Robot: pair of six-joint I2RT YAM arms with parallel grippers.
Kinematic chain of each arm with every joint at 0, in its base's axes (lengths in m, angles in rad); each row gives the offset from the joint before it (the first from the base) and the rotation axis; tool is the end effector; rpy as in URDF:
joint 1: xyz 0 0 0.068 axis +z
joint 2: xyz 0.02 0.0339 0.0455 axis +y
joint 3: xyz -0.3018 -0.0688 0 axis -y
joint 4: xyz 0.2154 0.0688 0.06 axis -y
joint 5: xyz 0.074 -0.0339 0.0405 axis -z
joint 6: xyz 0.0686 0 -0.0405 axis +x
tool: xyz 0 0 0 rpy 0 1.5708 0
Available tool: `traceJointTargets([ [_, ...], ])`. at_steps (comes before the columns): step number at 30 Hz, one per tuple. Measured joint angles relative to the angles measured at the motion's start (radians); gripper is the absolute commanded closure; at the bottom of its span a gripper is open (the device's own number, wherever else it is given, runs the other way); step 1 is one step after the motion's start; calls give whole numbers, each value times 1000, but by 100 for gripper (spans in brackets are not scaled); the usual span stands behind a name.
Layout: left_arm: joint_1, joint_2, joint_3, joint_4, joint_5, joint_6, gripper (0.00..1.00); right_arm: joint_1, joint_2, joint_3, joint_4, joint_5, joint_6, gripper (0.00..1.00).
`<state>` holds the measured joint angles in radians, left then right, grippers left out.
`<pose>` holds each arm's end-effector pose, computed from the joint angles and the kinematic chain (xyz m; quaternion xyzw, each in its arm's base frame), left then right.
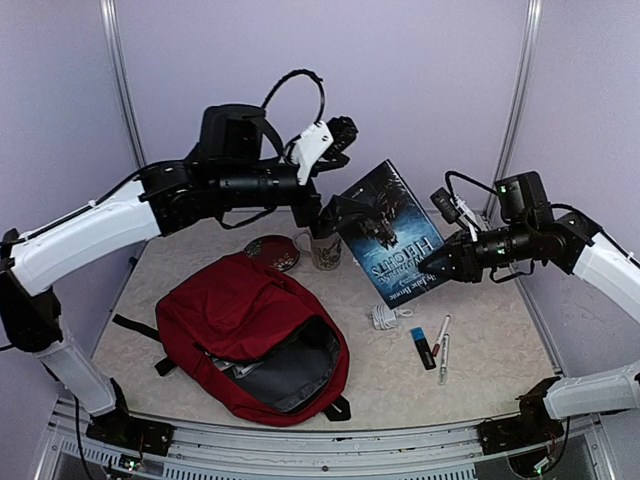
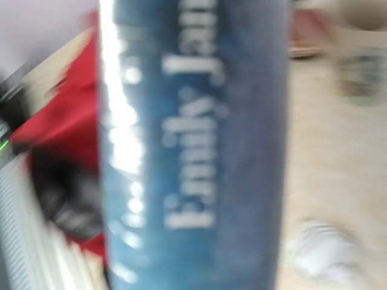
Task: Pack the student bag
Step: Pass from the right arm to the left
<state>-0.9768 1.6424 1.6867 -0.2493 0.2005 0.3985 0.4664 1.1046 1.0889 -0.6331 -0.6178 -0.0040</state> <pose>0.2083 -0.3328 0.4553 0.5387 0.5564 -0.2534 0.5797 0.1645 0.1273 0.3612 -0.3303 0.7982 0.3621 0.3501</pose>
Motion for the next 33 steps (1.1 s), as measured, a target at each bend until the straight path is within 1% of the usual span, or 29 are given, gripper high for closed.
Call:
traceJointTargets([
  [4,0,-193,-51,-111,45,-55,5,39,-70,-9,-69,-104,-74,100],
  [8,-1,-283,-71,-195,94,-131,11,88,-94,-7,-73,-164,-101,100],
  [12,-8,-286,-101,-264,165,-214,13,197,-83,-7,-76,-171,-115,100],
  [17,-33,-240,-109,-344,194,-284,16,297,-53,-6,-76,-167,-131,100],
  [19,-39,-235,-117,-359,195,-298,25,321,-39,-6,-76,-163,-137,100],
  [21,-49,-234,-126,-372,194,-308,41,333,-29,-6,-75,-162,-140,100],
  [22,-58,-234,-129,-373,199,-310,51,337,-25,-6,-74,-159,-143,100],
  [23,-68,-233,-130,-373,210,-309,65,337,-24,-6,-73,-158,-146,100],
  [24,-76,-233,-134,-371,220,-307,83,337,-24,-6,-71,-155,-151,100],
  [26,-85,-234,-143,-360,231,-312,100,337,-24,-6,-68,-156,-173,100],
  [28,-79,-243,-160,-347,270,-330,100,341,-25,-7,-64,-138,-205,100],
  [32,-80,-260,-199,-307,279,-341,100,343,-25,-7,-66,-124,-220,100],
  [33,-80,-264,-208,-296,279,-342,100,343,-25,-7,-66,-117,-221,87],
])
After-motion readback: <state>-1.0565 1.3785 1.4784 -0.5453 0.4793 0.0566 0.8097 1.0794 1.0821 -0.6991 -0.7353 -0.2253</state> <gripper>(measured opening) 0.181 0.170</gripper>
